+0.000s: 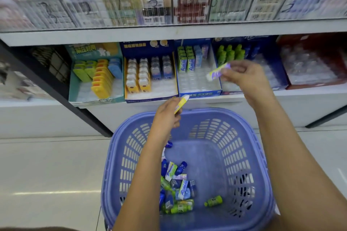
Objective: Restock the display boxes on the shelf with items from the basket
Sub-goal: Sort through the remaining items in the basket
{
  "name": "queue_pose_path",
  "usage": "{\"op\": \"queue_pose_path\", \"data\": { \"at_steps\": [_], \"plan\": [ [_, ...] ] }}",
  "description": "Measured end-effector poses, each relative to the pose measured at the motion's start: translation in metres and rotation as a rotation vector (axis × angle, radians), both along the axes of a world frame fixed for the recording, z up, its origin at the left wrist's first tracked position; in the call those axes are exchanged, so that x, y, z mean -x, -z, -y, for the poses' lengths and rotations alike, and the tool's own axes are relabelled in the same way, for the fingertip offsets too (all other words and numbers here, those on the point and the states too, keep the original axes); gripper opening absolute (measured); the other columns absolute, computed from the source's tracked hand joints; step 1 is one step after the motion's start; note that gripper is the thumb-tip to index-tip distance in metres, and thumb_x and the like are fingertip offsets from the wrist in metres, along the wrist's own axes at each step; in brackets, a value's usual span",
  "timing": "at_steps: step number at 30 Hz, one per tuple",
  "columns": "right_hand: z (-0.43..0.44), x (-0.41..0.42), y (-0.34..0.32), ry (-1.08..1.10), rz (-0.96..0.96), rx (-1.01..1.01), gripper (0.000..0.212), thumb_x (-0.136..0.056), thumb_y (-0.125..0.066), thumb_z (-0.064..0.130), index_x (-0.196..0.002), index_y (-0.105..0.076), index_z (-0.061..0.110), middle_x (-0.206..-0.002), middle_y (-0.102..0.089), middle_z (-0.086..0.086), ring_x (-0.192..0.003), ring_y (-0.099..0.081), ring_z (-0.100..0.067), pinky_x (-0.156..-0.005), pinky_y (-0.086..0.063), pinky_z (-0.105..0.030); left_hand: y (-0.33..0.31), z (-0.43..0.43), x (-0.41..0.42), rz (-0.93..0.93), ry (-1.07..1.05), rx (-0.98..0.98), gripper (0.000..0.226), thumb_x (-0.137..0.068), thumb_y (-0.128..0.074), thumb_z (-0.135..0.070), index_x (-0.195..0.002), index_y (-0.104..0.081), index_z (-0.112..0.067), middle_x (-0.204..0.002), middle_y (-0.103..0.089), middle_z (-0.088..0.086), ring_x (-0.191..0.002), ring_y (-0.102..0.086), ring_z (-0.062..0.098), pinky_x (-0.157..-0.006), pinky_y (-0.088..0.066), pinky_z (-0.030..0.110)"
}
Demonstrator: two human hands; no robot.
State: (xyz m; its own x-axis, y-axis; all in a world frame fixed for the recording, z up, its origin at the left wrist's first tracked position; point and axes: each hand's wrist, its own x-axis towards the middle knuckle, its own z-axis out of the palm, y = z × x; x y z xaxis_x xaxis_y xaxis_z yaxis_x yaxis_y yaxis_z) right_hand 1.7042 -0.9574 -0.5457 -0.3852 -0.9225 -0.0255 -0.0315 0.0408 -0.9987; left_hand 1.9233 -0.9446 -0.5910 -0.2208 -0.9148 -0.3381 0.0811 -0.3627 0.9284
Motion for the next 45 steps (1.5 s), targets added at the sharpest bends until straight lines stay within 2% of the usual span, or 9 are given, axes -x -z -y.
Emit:
{"op": "queue_pose_path", "data": {
  "at_steps": [6, 10, 17, 22, 27, 31, 34, 38, 45],
  "plan": [
    [0.073, 0.001, -0.013, 0.087, -0.675, 0.083, 0.016, -0.086, -0.058, 0.008, -0.087, -0.072, 0.0, -0.088, -0.072, -0.006, -0.082, -0.064, 0.0, -0.071, -0.043, -0.006, -0.007, 0.0, -0.002, -0.004, -0.044, 0.064, 0.007, -0.09, -0.062, -0.02, -0.086, -0.067, -0.017, -0.058, -0.046, -0.005, -0.051, -0.04, 0.009, -0.05, -0.039, 0.02],
    [0.1, 0.008, -0.002, -0.015, -0.771, -0.043, 0.018, -0.089, -0.059, 0.014, -0.096, -0.069, 0.001, -0.105, -0.07, -0.017, -0.103, -0.063, -0.028, -0.093, -0.046, -0.036, -0.008, -0.002, 0.001, -0.058, -0.042, 0.071, 0.01, -0.086, -0.067, -0.017, -0.094, -0.073, -0.014, -0.081, -0.061, 0.004, -0.063, -0.045, 0.01, -0.065, -0.042, 0.021],
    [0.123, 0.015, -0.003, -0.154, -0.846, -0.18, 0.026, -0.09, -0.06, 0.031, -0.108, -0.066, 0.014, -0.119, -0.063, -0.009, -0.114, -0.055, -0.024, -0.099, -0.042, -0.032, -0.008, 0.001, 0.008, -0.139, -0.007, 0.02, 0.022, -0.097, -0.049, -0.03, -0.092, -0.069, -0.022, -0.085, -0.071, -0.004, -0.083, -0.067, 0.013, -0.066, -0.055, 0.022],
    [0.127, 0.011, 0.006, -0.17, -0.97, -0.2, 0.024, -0.092, -0.058, 0.024, -0.112, -0.066, 0.013, -0.12, -0.064, -0.005, -0.113, -0.056, -0.021, -0.089, -0.037, -0.022, -0.008, 0.002, 0.012, -0.113, 0.02, -0.003, 0.028, -0.101, -0.037, -0.034, -0.096, -0.062, -0.022, -0.07, -0.069, -0.002, -0.047, -0.054, 0.008, -0.041, -0.039, 0.018],
    [0.119, 0.004, -0.001, -0.189, -1.072, -0.263, 0.027, -0.094, -0.053, 0.025, -0.117, -0.064, 0.016, -0.125, -0.061, -0.006, -0.114, -0.054, -0.023, -0.082, -0.034, -0.023, -0.008, 0.005, 0.014, -0.192, 0.01, -0.03, 0.026, -0.098, -0.04, -0.009, -0.099, -0.066, -0.016, -0.083, -0.066, 0.002, -0.054, -0.05, 0.008, -0.046, -0.04, 0.019],
    [0.075, -0.015, -0.017, -0.118, -0.79, -0.109, 0.023, -0.083, -0.069, 0.024, -0.102, -0.07, 0.011, -0.092, -0.067, 0.001, -0.082, -0.058, -0.007, -0.062, -0.036, -0.01, -0.008, 0.002, 0.014, -0.164, 0.084, 0.076, 0.021, -0.1, -0.043, -0.009, -0.108, -0.062, -0.015, -0.097, -0.072, 0.001, -0.078, -0.067, 0.012, -0.067, -0.053, 0.019],
    [0.03, -0.036, -0.018, -0.486, -0.493, -0.128, 0.022, -0.077, -0.076, 0.02, -0.096, -0.072, 0.011, -0.078, -0.069, 0.009, -0.06, -0.06, 0.005, -0.058, -0.047, -0.008, -0.01, 0.004, 0.017, -0.125, 0.083, 0.171, 0.018, -0.099, -0.047, -0.014, -0.108, -0.063, -0.015, -0.104, -0.071, 0.005, -0.089, -0.07, 0.014, -0.077, -0.055, 0.021],
    [0.009, -0.047, -0.008, -0.506, -0.384, -0.103, 0.017, -0.076, -0.076, 0.011, -0.092, -0.074, 0.017, -0.08, -0.074, 0.002, -0.072, -0.069, -0.005, -0.076, -0.055, -0.019, -0.008, 0.005, 0.021, -0.041, 0.043, 0.272, 0.017, -0.097, -0.052, -0.014, -0.104, -0.065, -0.021, -0.094, -0.073, -0.004, -0.091, -0.071, 0.015, -0.079, -0.056, 0.024],
    [0.024, -0.028, -0.019, -0.344, -0.235, 0.055, 0.024, -0.074, -0.074, 0.001, -0.095, -0.07, 0.012, -0.079, -0.071, 0.006, -0.07, -0.065, 0.001, -0.071, -0.052, -0.013, -0.007, 0.005, 0.025, 0.225, 0.018, 0.413, 0.021, -0.096, -0.053, -0.029, -0.114, -0.061, -0.024, -0.11, -0.068, -0.007, -0.096, -0.063, -0.001, -0.088, -0.05, 0.02]
  ]
}}
